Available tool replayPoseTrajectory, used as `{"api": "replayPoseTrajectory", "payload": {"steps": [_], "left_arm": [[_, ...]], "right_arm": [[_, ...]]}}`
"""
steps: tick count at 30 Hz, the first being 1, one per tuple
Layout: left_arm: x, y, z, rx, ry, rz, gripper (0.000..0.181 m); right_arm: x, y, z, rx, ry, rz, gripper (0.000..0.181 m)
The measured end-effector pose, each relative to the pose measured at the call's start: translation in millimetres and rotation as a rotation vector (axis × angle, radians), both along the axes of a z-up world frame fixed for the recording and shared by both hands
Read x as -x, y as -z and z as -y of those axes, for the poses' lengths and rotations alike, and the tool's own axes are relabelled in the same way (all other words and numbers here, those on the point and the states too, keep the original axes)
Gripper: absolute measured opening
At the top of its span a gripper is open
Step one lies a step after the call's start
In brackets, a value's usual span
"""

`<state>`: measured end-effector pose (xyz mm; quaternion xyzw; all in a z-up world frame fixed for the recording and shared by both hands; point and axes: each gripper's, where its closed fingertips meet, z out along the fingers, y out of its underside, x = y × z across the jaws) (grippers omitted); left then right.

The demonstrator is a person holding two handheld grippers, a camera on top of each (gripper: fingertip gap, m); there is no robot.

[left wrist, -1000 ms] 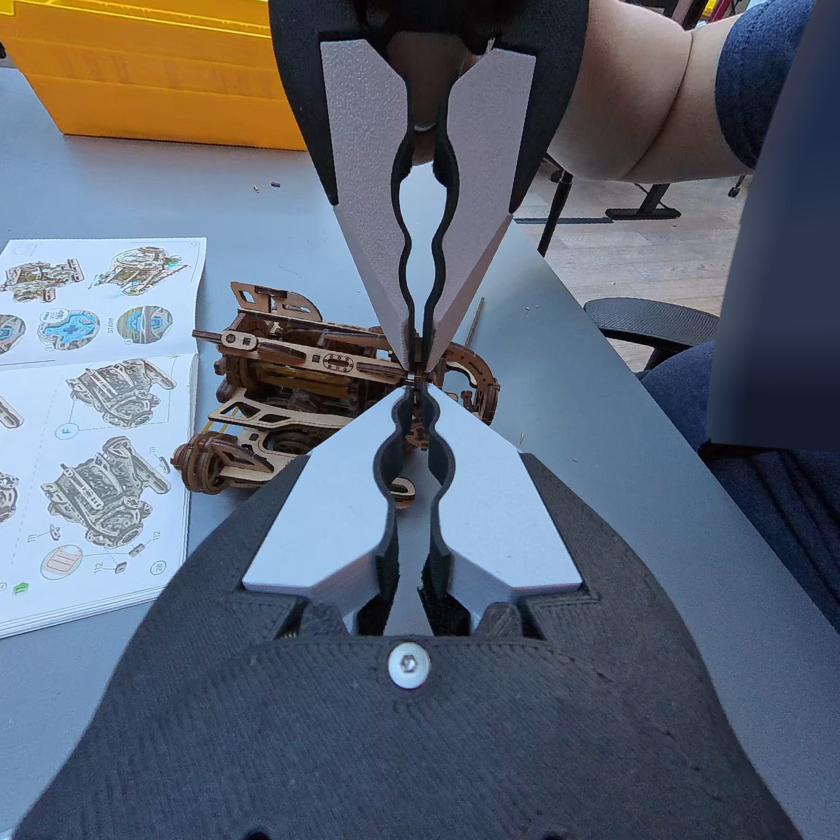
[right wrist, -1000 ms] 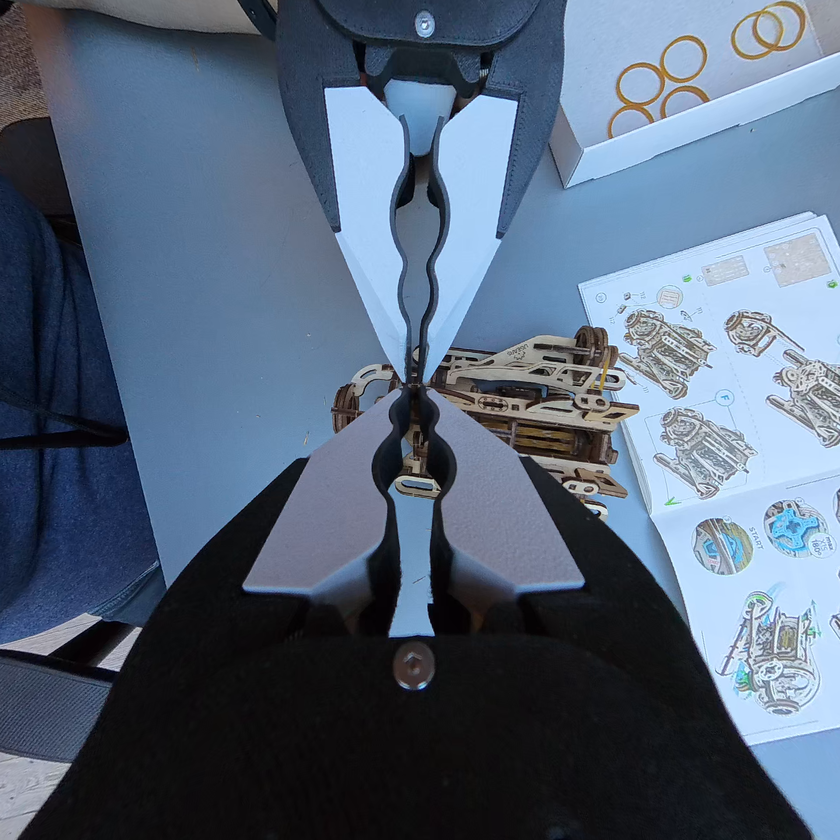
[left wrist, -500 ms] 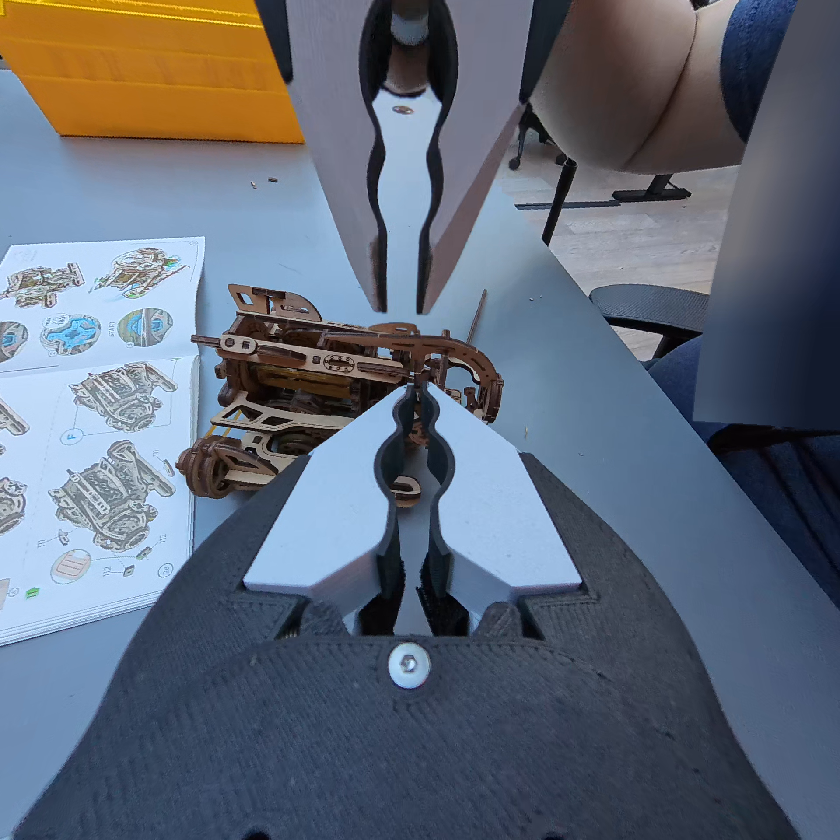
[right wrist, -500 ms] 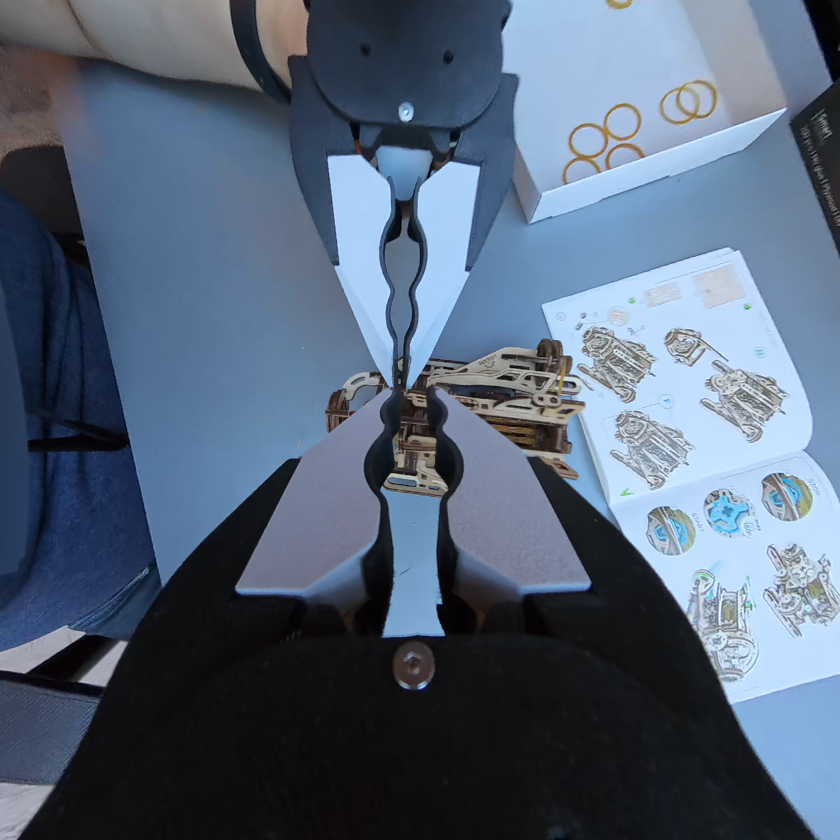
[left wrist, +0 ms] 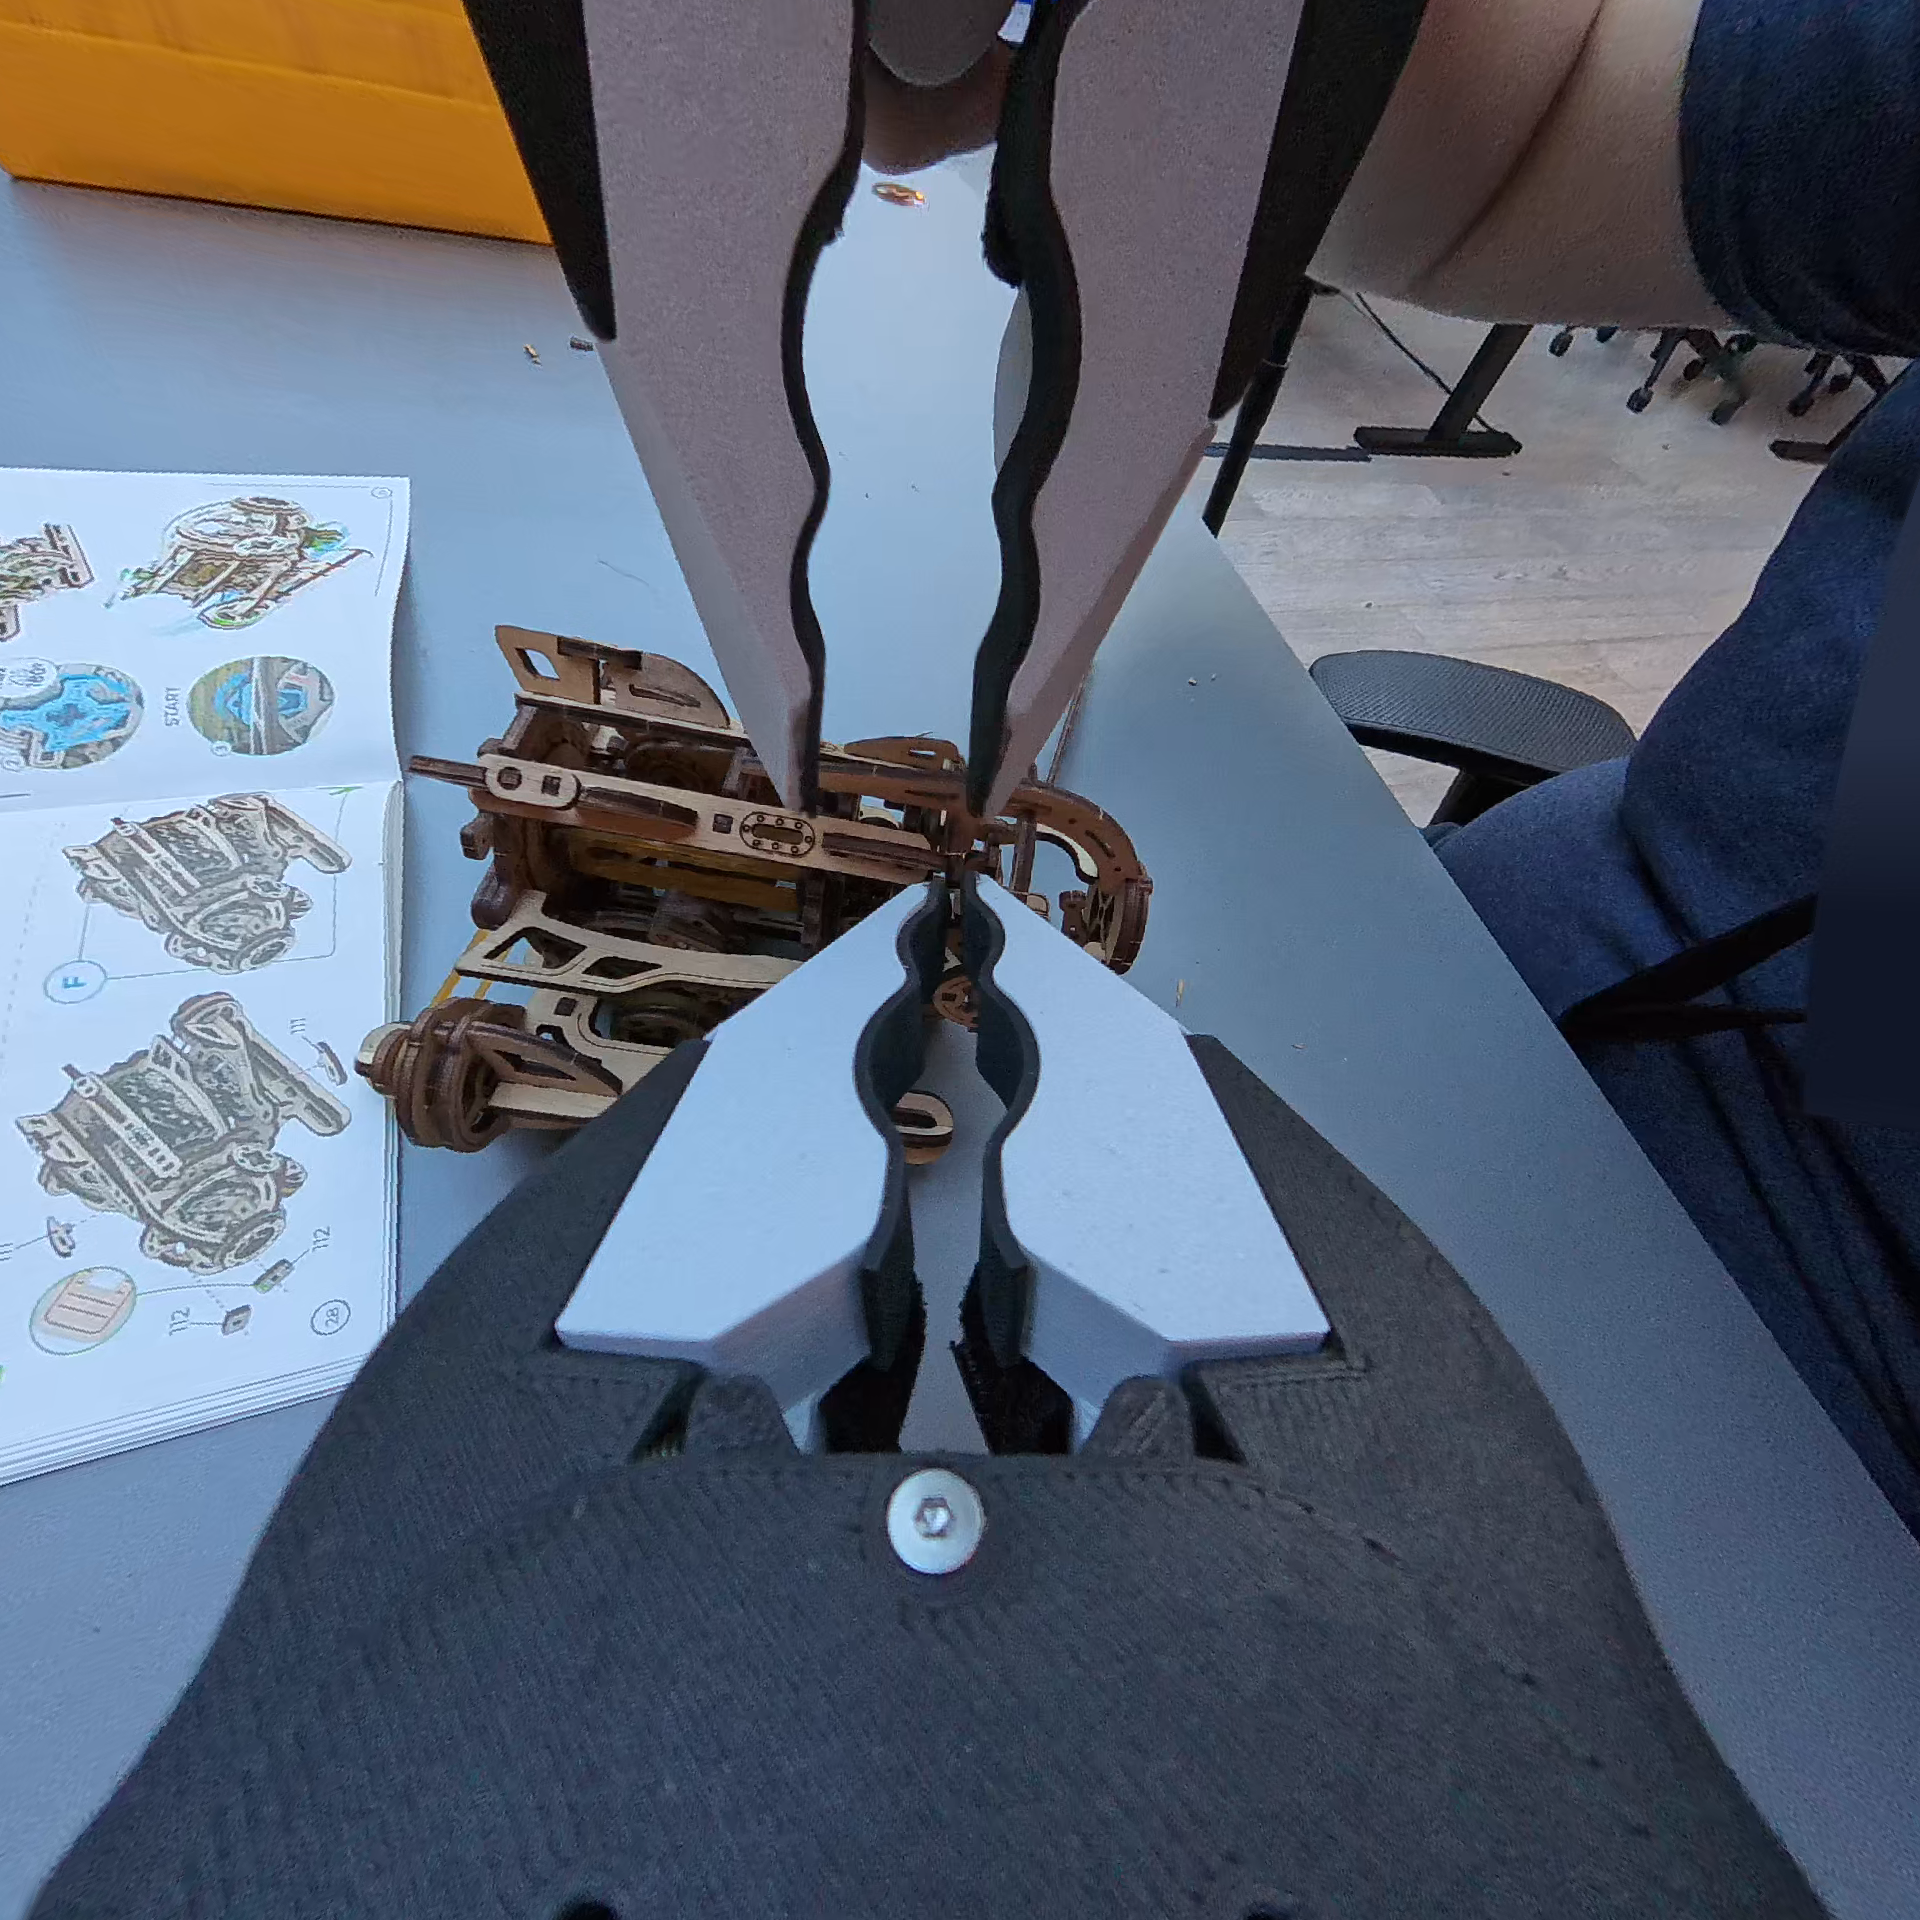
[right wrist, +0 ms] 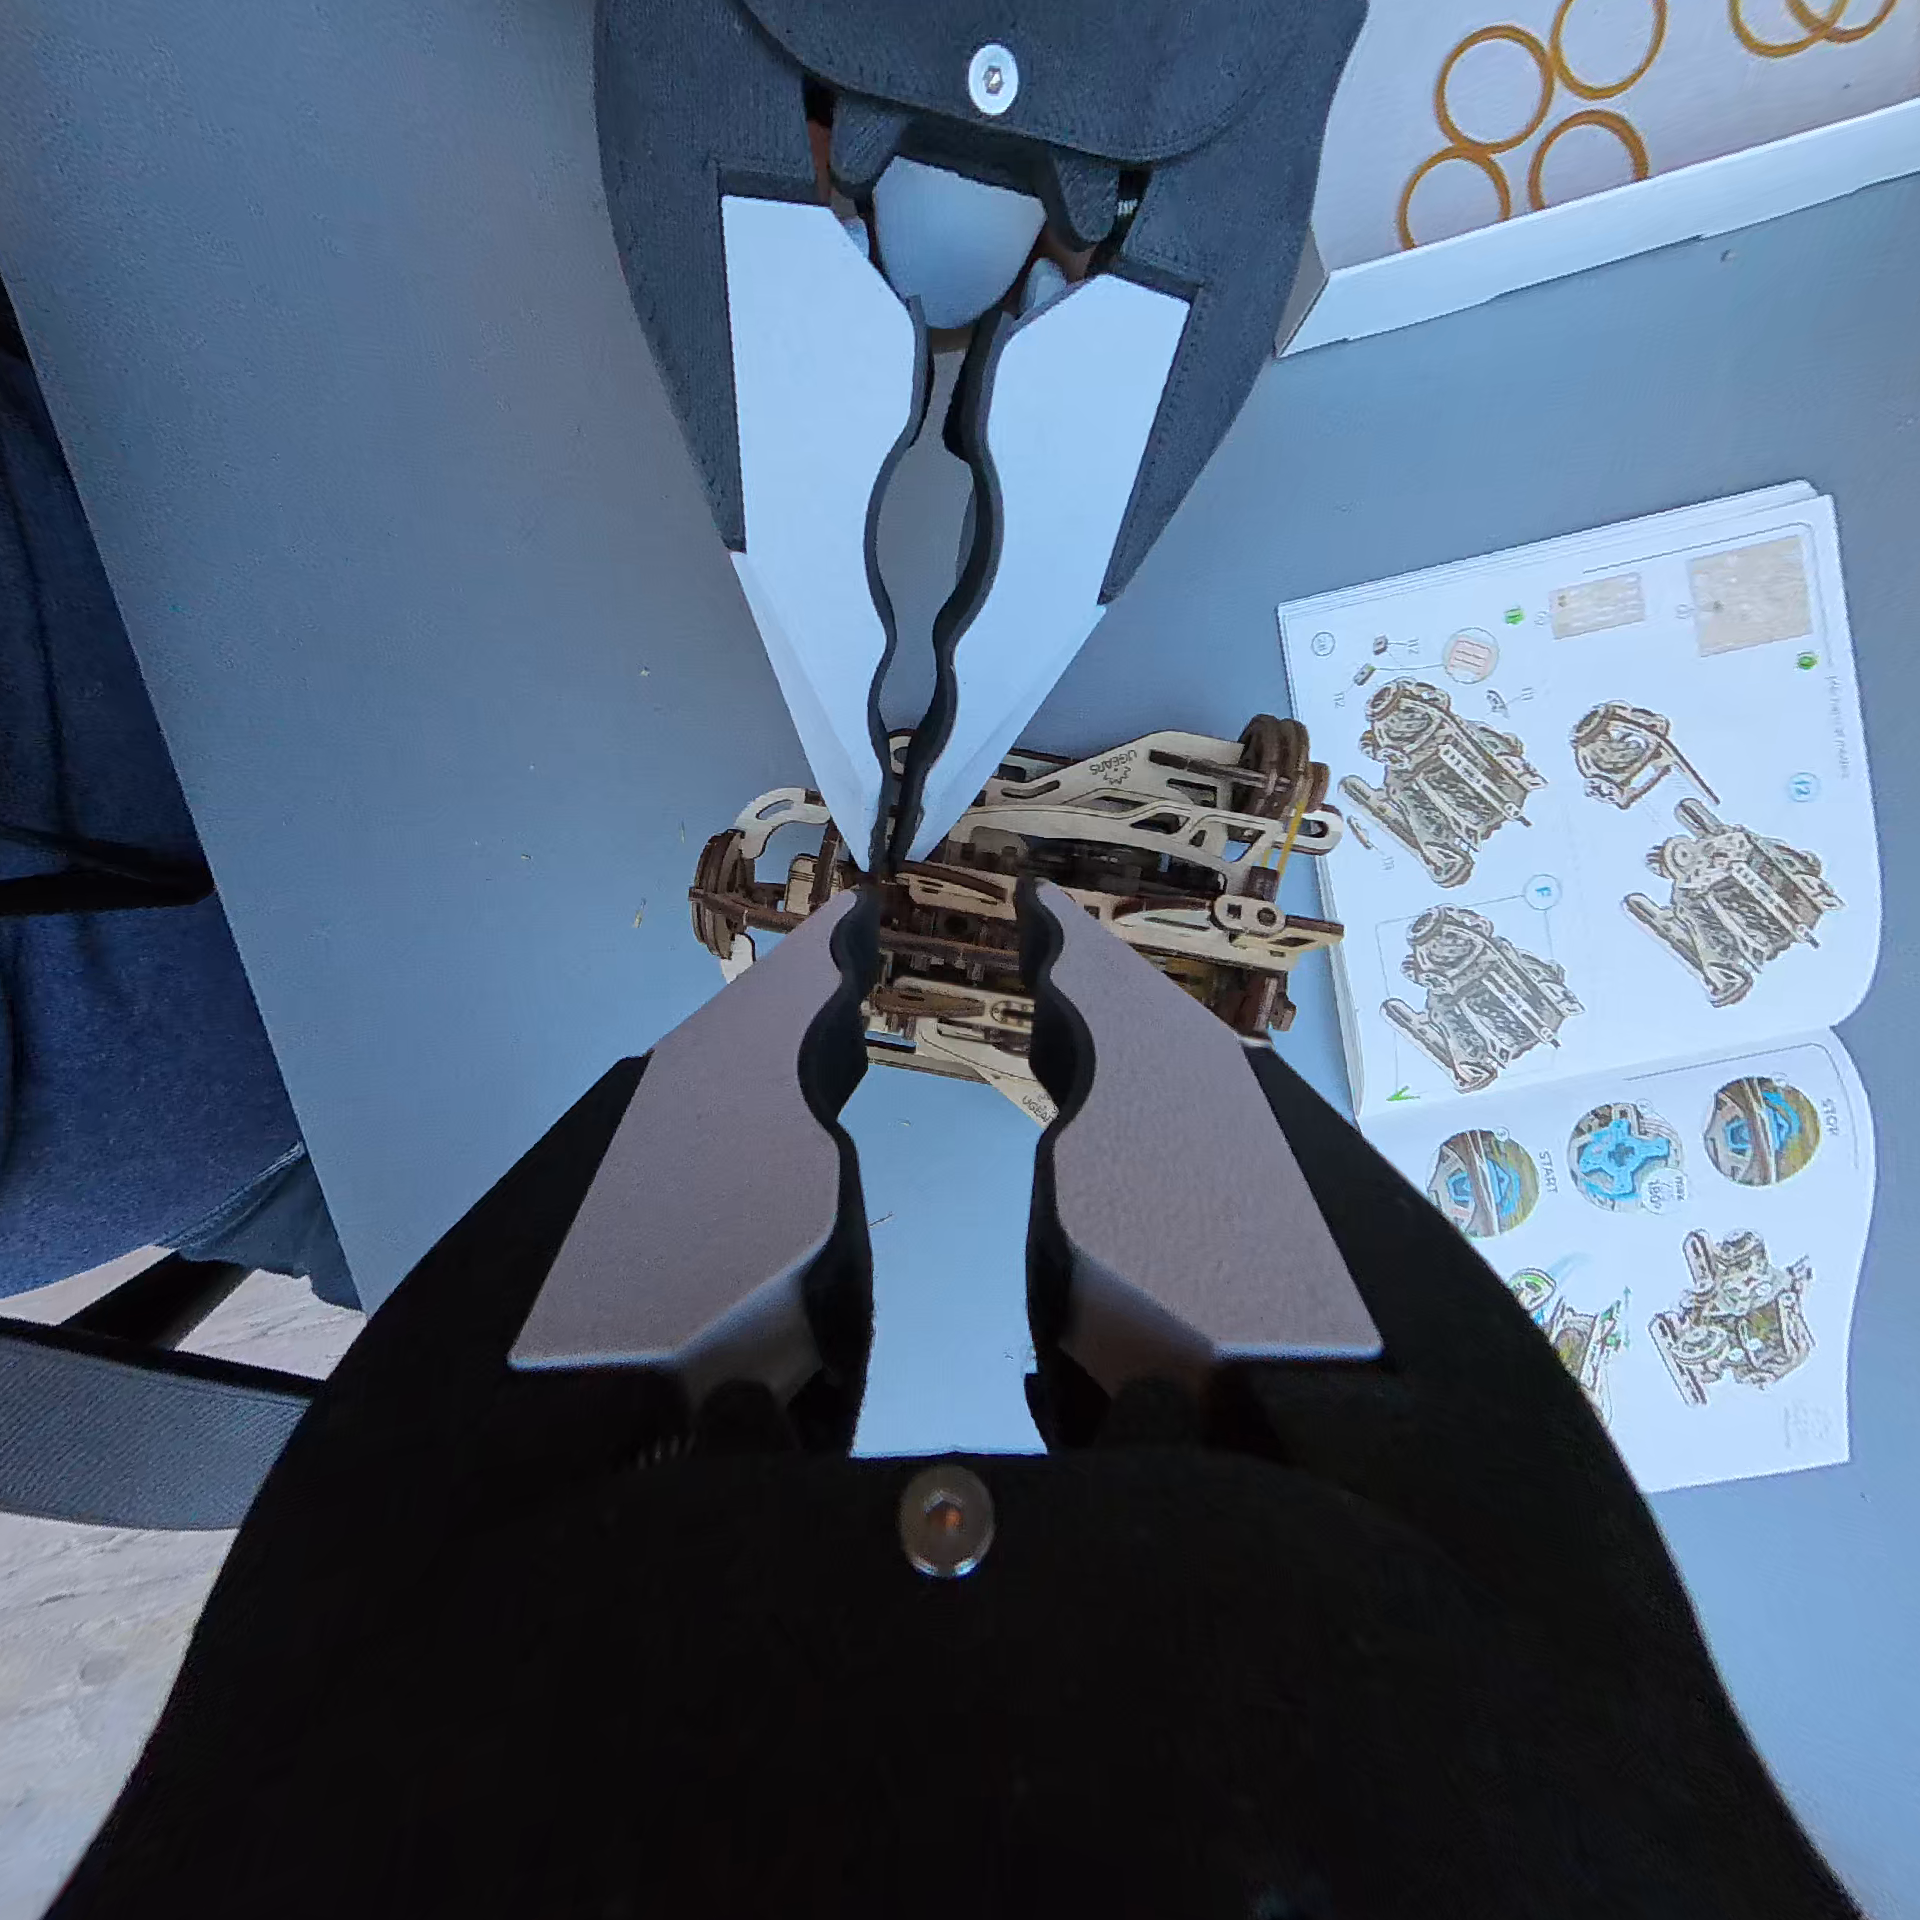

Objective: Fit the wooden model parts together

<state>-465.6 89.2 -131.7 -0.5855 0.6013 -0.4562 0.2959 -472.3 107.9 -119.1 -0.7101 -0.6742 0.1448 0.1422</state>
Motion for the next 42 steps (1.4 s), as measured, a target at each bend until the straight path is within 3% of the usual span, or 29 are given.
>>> {"api": "replayPoseTrajectory", "payload": {"steps": [10, 25, 42], "left_arm": [[1, 1, -2, 0.001, -0.005, 0.000, 0.000], [2, -1, -6, 0.010, -0.013, 0.006, 0.000], [0, -2, -6, 0.139, -0.019, 0.001, 0.000]], "right_arm": [[1, 7, 5, 0.008, -0.078, 0.060, 0.019], [-1, 6, 1, 0.079, -0.061, 0.086, 0.021], [-2, 10, -3, 0.028, -0.001, 0.138, 0.026]]}}
